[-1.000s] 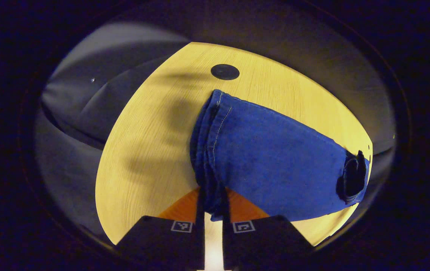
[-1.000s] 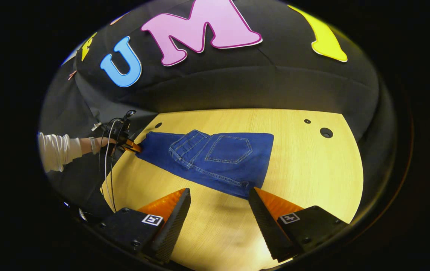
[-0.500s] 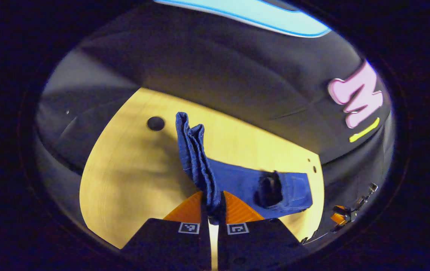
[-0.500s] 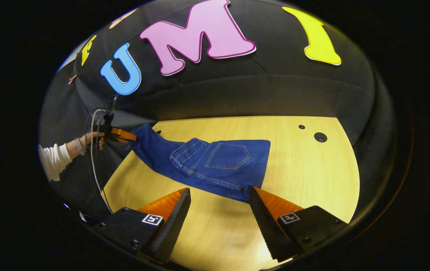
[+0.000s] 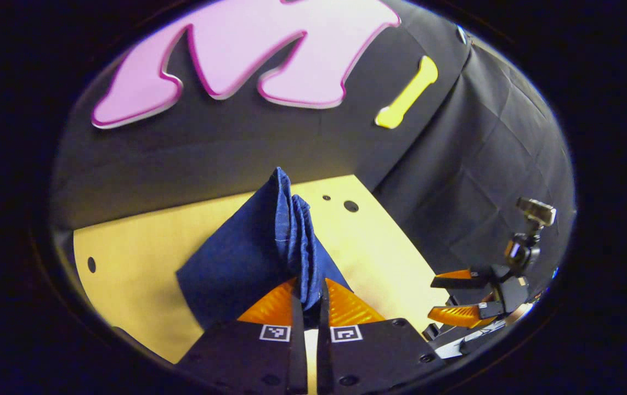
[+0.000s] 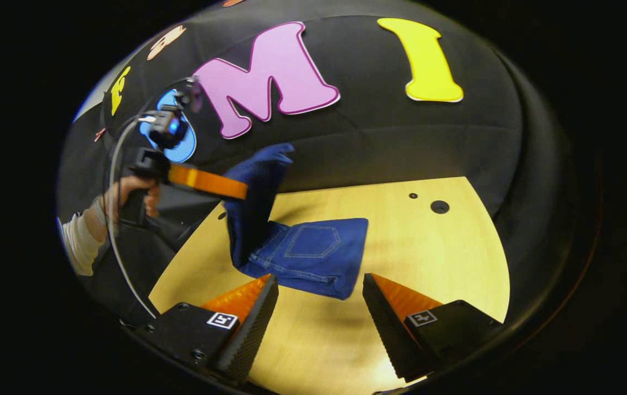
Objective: Grasp the waist and the cuffs of the jeans and fold them to make the two legs overlap; first hold the waist and fold one-third of the jeans toward the cuffs, then hold the cuffs and fold the remaining one-third in the same direction to finish folding.
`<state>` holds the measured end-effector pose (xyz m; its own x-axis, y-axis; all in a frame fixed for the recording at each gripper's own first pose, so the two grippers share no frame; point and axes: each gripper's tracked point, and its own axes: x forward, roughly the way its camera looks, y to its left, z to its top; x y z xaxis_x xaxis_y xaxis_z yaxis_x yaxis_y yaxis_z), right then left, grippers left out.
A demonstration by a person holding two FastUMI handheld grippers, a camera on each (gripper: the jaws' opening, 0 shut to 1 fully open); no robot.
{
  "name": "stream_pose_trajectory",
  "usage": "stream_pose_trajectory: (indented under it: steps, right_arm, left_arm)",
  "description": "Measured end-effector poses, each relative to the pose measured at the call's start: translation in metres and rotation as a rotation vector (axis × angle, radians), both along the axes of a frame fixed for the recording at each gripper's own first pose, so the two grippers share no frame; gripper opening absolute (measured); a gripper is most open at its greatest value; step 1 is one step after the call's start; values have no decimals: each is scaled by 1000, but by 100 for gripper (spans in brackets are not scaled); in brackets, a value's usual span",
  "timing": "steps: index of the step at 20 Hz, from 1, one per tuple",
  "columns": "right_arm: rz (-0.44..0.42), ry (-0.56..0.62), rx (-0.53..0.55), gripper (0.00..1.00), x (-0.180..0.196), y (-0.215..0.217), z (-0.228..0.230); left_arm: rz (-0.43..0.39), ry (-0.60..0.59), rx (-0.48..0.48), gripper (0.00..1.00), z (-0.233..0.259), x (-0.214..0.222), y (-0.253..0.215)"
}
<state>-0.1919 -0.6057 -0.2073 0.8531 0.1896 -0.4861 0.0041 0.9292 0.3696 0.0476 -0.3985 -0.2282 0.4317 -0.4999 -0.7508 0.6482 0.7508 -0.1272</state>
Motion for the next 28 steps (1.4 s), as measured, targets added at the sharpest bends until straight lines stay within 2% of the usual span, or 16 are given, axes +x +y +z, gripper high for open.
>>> stream_pose_trajectory:
  steps: [2,5,7,8,9,11,13,14,17,21,24,26,28]
  right_arm:
    - [-47,-8,18,96,-14,-16,-1]
    - [-92,-1,58,95,-34,-33,-10]
    - [-96,21,35,95,-45,-45,-21]
    - [-92,32,22,95,-48,-49,-25]
    - [-86,33,15,95,-49,-52,-25]
    - [-75,18,4,95,-46,-52,-19]
    - [-71,-12,-12,95,-44,-50,-7]
    - [-68,-33,-14,95,-42,-45,2]
    - [-66,-129,-84,95,-41,-33,43]
    - [-92,-287,-214,96,-61,0,121]
    - [-90,-400,-270,97,-87,46,178]
    - [-66,-445,-299,96,-107,82,201]
    - [-48,-512,-327,97,-125,114,224]
  left_arm:
    - [7,68,128,12,-63,3,-14]
    - [28,110,283,16,-125,6,-22]
    - [19,97,363,30,-145,0,-23]
    - [16,46,409,46,-142,5,-19]
    - [7,3,431,55,-140,5,-18]
    - [13,-83,441,58,-123,-2,-18]
    - [22,-174,350,91,-90,-11,-25]
    - [41,-226,292,99,-63,-19,-24]
    - [106,-452,111,97,33,-56,-2]
    - [222,-725,-27,97,140,-134,71]
    - [358,-809,-105,97,177,-198,137]
    - [443,-844,-172,97,199,-246,179]
    - [491,-913,-223,97,217,-285,213]
